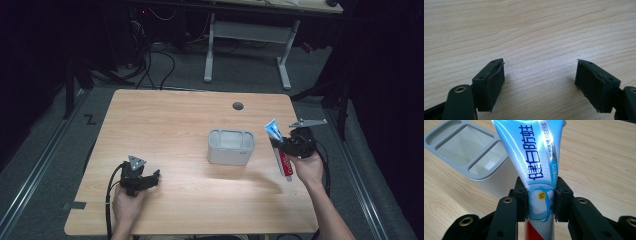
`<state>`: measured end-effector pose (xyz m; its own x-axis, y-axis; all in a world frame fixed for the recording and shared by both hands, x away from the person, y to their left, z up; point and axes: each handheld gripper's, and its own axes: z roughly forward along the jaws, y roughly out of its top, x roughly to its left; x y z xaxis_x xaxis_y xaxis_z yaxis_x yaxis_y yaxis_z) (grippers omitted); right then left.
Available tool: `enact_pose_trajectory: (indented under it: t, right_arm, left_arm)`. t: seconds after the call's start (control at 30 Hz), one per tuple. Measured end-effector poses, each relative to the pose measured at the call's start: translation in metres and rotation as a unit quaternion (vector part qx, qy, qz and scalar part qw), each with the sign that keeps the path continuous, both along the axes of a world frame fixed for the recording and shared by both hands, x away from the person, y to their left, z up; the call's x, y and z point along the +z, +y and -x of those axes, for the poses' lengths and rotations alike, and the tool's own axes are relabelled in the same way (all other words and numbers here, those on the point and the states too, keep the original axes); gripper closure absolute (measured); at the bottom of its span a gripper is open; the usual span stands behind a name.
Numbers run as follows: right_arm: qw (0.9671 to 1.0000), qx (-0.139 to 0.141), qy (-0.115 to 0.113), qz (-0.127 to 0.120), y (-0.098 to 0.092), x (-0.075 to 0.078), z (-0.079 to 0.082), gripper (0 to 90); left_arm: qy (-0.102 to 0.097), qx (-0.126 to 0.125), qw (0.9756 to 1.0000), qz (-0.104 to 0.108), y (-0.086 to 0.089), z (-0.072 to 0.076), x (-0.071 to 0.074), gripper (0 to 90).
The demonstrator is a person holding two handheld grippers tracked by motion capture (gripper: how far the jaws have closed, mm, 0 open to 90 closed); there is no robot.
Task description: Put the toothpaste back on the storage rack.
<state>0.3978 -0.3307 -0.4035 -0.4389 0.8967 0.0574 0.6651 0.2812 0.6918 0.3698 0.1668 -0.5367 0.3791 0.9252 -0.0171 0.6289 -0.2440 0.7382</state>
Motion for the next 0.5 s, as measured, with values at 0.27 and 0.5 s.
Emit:
enact_pose_trajectory:
  t: [0.27,0.5]
  right_arm:
    - [0.9992,0.014,-0.025,-0.029,0.005,0.010,0.006,69.5]
    - [0.9974,0.034,-0.042,-0.048,0.012,0.020,0.009,69.6]
  left_arm:
    - [0.000,0.000,1.0000,-0.001,0.000,0.000,0.000,24.0]
    - [0.000,0.001,1.0000,-0.001,0.000,0.000,0.000,24.1]
